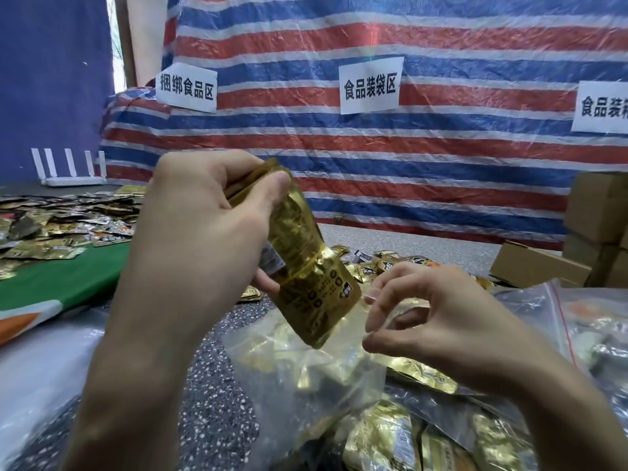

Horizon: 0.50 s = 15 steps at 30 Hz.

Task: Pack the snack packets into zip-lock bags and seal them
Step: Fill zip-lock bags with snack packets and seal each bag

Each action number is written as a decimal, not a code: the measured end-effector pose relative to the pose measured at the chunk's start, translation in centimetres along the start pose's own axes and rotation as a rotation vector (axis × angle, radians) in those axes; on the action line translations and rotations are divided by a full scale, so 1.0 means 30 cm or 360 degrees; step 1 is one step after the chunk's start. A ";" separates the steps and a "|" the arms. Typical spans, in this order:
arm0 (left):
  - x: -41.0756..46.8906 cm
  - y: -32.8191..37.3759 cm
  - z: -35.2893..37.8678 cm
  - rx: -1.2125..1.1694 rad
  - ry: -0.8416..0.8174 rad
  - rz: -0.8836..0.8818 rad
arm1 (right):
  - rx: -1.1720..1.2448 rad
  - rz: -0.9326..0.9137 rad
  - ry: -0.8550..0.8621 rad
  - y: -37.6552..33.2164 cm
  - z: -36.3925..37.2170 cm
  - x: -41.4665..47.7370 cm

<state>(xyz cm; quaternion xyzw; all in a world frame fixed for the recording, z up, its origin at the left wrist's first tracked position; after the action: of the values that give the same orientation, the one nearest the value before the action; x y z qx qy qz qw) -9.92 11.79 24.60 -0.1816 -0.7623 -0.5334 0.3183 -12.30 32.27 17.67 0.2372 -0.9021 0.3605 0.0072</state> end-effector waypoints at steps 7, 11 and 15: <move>0.004 0.004 0.037 0.0052 -0.0145 0.0045 | 0.0172 -0.0079 -0.0103 -0.015 0.017 -0.004; 0.013 -0.006 -0.006 -0.0053 -0.0072 0.0111 | 0.0278 -0.0174 -0.0150 -0.037 0.015 -0.014; 0.010 0.011 0.012 -0.0084 -0.0106 0.0161 | 0.0311 -0.0200 -0.0192 -0.048 0.021 -0.017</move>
<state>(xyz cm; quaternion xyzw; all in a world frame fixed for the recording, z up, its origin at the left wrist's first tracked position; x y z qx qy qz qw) -10.05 12.22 24.96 -0.2459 -0.7481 -0.5302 0.3143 -11.12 31.18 18.05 0.3140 -0.8449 0.4304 -0.0477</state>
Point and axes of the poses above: each hand's wrist, its own x-axis towards the middle knuckle, its own z-axis out of the palm, y = z × x, the point moved 9 cm from there along x, towards the middle knuckle, and after that the axes turned 9 degrees about -y, right-handed, at the moved point
